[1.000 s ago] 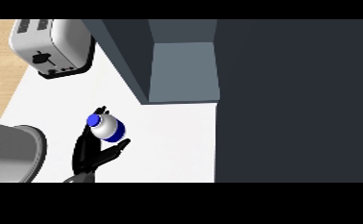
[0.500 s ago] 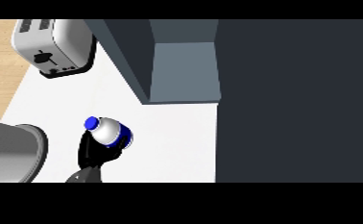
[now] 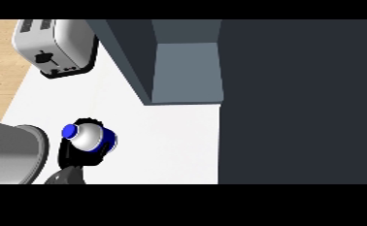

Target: Pick up the bottled water, place it into the cabinet and close the cabinet

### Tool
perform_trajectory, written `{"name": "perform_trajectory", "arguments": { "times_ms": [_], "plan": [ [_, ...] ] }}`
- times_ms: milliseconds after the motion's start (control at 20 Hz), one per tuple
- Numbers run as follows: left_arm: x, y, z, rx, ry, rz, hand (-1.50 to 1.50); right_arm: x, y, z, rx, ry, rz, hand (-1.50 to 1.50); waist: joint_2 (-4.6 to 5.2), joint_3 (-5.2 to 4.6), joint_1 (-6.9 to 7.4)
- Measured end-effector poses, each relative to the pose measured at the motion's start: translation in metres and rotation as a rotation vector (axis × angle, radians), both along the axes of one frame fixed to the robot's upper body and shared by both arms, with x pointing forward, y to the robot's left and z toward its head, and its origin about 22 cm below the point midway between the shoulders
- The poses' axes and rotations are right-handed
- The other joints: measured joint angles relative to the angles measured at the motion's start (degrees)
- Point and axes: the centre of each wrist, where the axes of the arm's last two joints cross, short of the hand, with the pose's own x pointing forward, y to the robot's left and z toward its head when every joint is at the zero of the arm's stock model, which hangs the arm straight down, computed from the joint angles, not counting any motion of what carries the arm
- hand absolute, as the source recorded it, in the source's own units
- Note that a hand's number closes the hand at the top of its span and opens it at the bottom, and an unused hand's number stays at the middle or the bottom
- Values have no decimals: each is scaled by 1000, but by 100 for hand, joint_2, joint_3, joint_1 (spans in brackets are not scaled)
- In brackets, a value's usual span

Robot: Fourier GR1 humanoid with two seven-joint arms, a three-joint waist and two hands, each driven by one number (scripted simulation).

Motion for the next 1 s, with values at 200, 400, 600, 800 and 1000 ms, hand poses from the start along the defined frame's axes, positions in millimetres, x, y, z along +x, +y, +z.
{"name": "perform_trajectory", "arguments": {
  "times_ms": [200,400,600,800,1000],
  "plan": [
    [9,7,12,46,-34,-5,150,-3,-3,1,-5,1,-6,-150,-10,4,23],
    [13,-4,20,59,-56,-59,150,-3,-2,0,11,-5,-10,-150,-23,11,73],
    [24,-27,36,80,-83,-111,150,-4,-2,-1,19,-3,-9,-150,-31,13,82],
    [36,-57,58,77,-90,-152,150,-7,-4,0,19,-5,-14,-150,-38,15,88],
    [45,-96,82,87,-97,-177,150,-6,-6,1,14,-6,-7,-150,-35,14,89]
  ]
}}
